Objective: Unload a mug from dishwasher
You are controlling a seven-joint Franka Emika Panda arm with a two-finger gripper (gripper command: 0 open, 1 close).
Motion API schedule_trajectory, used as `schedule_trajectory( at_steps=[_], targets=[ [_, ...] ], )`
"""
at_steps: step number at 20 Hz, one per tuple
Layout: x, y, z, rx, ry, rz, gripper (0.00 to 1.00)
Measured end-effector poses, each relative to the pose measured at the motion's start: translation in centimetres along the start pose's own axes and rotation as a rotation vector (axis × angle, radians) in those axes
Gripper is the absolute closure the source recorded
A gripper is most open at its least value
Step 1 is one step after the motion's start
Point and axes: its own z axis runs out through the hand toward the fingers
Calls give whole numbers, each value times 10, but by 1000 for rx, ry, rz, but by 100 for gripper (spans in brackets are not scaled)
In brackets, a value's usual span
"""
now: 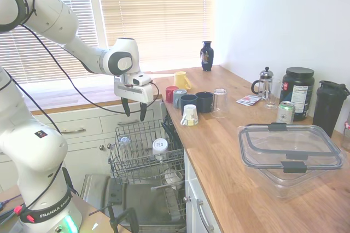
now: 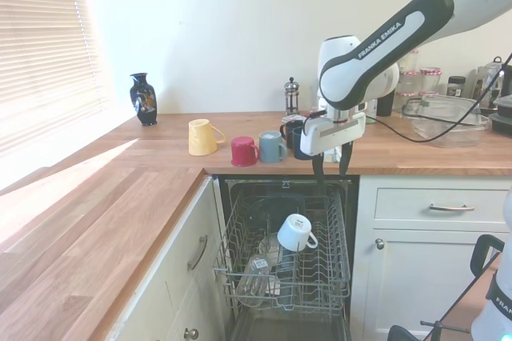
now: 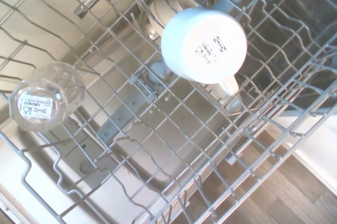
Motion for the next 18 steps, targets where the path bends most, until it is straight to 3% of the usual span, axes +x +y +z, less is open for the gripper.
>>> schedule_trajectory(
  at_steps=[6,18],
  targets=[
    [-3,-10,12,20,33,-11,0],
    [-34,-28,167,-11,32,-21,0]
  ],
)
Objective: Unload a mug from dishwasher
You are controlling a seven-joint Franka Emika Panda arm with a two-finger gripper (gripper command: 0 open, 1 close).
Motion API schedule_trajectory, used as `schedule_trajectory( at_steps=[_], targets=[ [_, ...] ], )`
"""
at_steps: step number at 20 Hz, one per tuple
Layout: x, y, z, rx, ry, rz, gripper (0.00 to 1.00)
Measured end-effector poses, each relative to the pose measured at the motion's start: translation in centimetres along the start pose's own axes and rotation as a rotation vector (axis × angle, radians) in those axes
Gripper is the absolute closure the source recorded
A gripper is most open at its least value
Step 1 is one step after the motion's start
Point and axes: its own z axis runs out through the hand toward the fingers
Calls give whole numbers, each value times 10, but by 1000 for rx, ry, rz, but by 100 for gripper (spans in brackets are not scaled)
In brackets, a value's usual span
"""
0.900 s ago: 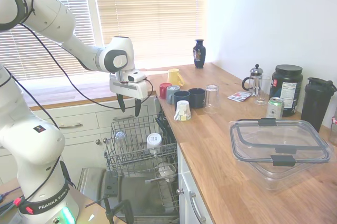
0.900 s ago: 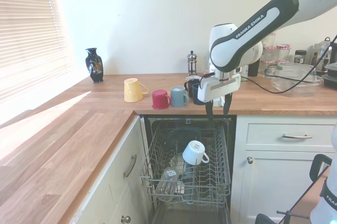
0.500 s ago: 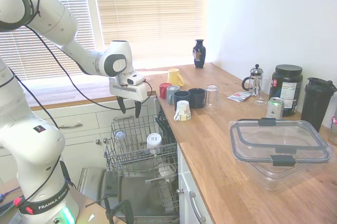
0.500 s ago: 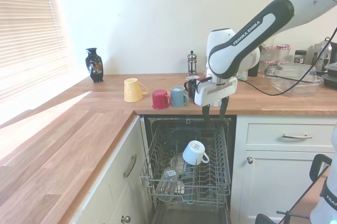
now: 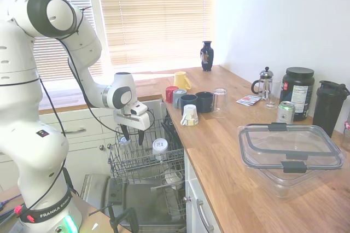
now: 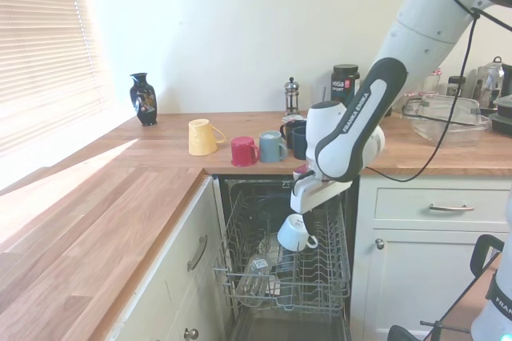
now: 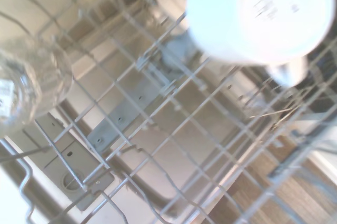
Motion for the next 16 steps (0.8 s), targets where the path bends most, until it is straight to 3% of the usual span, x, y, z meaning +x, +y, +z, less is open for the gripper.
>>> schedule_trajectory(
  at_steps=[4,8,16],
  targets=[
    [6,3,35,-18,20,9,0],
    [27,3,47,-23,69,4,0],
    [45,-8,73,8,101,-20,0]
  ],
)
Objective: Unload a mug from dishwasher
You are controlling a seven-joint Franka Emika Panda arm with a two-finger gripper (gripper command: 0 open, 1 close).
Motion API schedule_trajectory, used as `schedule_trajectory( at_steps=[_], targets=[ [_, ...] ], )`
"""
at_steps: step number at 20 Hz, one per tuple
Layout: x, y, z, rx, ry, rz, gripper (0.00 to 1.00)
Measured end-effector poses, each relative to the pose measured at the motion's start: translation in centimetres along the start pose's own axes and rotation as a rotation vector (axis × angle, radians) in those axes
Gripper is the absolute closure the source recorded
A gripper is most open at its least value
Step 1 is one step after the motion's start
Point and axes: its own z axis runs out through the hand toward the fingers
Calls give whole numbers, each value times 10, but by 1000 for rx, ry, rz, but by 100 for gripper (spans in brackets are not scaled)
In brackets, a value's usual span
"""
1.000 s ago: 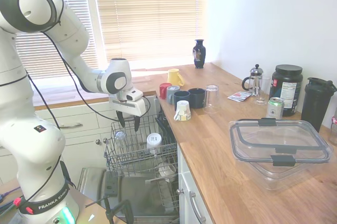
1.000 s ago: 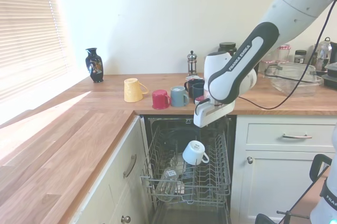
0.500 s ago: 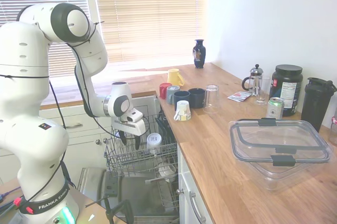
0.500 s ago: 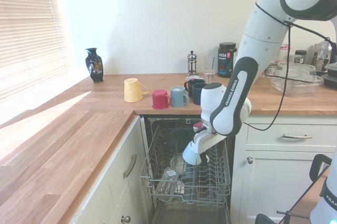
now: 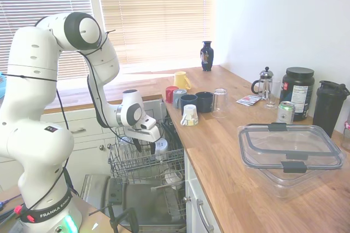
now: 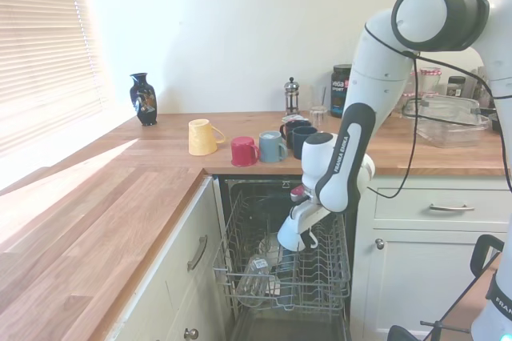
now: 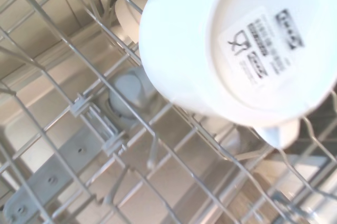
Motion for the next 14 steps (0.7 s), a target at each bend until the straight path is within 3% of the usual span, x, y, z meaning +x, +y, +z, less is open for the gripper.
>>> schedule_trajectory(
  at_steps=[14],
  targets=[
    [42,-9,44,15,12,-50,0]
  ],
)
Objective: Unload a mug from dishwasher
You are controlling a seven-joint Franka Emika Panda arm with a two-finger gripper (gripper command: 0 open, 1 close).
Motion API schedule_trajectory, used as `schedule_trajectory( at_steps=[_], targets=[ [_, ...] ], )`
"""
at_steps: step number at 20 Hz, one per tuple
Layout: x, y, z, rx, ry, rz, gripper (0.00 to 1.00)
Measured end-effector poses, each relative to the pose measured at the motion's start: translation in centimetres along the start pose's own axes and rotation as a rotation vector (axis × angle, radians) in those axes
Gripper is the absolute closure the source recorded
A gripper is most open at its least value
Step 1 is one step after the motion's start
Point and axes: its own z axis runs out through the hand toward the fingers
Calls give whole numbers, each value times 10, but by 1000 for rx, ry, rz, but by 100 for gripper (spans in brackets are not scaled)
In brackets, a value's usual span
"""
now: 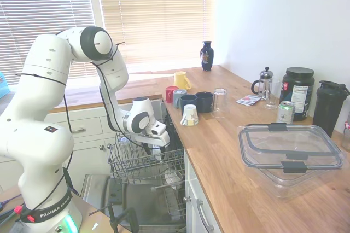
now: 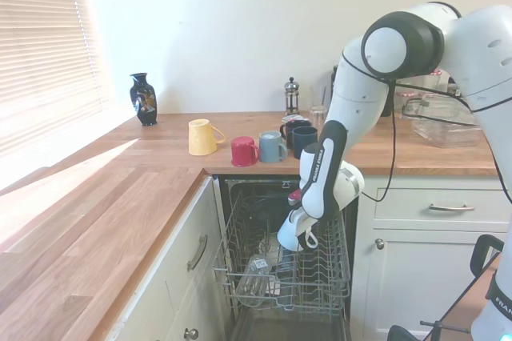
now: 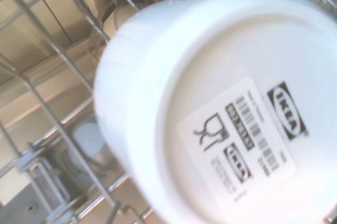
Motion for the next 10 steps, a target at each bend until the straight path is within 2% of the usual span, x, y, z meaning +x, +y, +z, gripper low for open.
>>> schedule_trajectory(
  at_steps=[10],
  targets=[
    [8,-24,30,33,2,-27,0]
  ],
)
